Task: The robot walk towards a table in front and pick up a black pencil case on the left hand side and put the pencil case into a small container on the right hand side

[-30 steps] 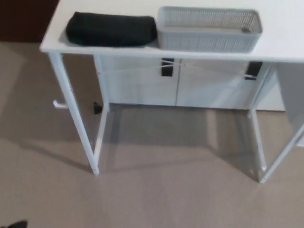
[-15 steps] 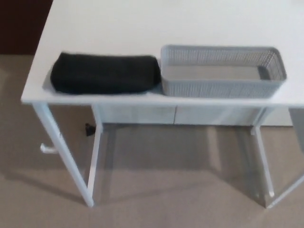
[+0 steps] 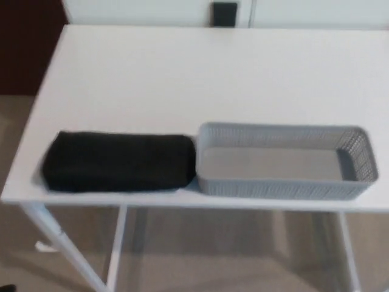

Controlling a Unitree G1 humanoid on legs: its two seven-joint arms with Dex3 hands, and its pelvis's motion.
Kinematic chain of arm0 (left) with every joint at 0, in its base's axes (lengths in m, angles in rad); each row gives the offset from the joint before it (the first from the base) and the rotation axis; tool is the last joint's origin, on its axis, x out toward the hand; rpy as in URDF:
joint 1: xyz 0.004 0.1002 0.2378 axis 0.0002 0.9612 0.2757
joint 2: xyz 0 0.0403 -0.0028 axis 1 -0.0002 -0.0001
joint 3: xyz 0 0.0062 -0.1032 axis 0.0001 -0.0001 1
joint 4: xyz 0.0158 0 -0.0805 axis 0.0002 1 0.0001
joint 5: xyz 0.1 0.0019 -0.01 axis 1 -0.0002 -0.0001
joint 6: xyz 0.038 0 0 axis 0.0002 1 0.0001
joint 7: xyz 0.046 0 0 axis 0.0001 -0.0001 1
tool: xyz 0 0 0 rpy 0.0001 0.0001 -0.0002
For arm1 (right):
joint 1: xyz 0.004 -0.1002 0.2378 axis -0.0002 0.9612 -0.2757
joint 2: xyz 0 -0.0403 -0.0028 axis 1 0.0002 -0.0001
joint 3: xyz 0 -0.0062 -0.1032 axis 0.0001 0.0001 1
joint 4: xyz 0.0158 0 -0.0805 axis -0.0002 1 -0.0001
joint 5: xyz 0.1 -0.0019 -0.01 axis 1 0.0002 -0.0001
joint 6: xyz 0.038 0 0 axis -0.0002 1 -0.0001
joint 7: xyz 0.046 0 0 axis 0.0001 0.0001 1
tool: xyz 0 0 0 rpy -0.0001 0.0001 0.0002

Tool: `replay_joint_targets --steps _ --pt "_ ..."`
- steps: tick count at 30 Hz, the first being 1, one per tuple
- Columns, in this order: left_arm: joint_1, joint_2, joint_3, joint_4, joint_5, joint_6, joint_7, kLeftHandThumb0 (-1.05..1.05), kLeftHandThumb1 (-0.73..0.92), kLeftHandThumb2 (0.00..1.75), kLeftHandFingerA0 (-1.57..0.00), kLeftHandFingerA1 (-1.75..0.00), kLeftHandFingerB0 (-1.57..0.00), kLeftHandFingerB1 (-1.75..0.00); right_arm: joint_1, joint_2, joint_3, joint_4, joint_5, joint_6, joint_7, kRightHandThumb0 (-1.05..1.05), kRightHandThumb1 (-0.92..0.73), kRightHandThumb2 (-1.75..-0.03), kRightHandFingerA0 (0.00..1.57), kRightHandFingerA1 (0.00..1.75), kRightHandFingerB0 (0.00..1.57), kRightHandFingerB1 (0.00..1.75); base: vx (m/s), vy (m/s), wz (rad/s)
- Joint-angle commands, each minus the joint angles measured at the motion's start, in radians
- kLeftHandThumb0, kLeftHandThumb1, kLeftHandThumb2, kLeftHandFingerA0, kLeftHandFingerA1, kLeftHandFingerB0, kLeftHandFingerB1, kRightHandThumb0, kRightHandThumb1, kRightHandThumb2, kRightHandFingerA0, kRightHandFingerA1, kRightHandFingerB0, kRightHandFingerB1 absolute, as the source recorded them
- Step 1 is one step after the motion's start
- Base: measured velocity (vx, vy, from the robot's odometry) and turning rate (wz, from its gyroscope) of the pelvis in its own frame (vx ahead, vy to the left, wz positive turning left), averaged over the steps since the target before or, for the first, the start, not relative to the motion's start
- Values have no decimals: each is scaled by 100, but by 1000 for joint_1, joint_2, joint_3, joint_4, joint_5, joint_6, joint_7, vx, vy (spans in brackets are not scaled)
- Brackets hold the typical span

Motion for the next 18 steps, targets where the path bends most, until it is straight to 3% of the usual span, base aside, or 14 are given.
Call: replay_joint_targets --steps 1,3,4,5,6,15,16,18 --pt "41 5 17 -50 -33 62 -5 -16 45 53 -45 -38 -35 -33 3 -8 20 30 -15 -34 8 -55 -85 -97 0 0 0 0 266 -149 -5" --pt "24 7 22 -56 -38 75 -1 -15 45 53 -45 -38 -36 -33 -24 -3 16 40 1 -36 26 -55 -84 -97 0 0 0 0 172 -68 -4" --pt "23 8 22 -51 -34 74 1 -17 44 53 -46 -38 -37 -33 -24 0 14 45 11 -39 38 -54 -92 -82 0 0 0 0 114 -21 -8" --pt "16 10 18 -54 -24 72 10 -19 43 53 -47 -39 -36 -33 -33 2 10 47 25 -36 65 -57 -92 -83 0 0 0 0 106 0 -11" --pt "18 14 13 -62 -14 76 17 -21 43 53 -48 -38 -35 -33 -36 3 9 50 31 -36 77 -61 -83 -97 0 0 0 0 71 71 -13" --pt "69 26 4 -179 -6 169 31 -19 44 53 -40 -37 -29 -31 -28 1 6 73 33 -48 101 -67 -84 -101 0 0 0 0 38 181 -5" --pt "82 28 8 -200 -12 176 25 -18 45 53 -39 -37 -28 -31 -27 3 4 72 35 -47 104 -59 -92 -85 0 0 0 0 0 0 0" --pt "95 33 20 -217 -43 176 -11 -21 42 56 -33 -40 -25 -34 -31 8 -5 75 49 -53 118 -59 -92 -84 0 0 0 0 66 25 8"
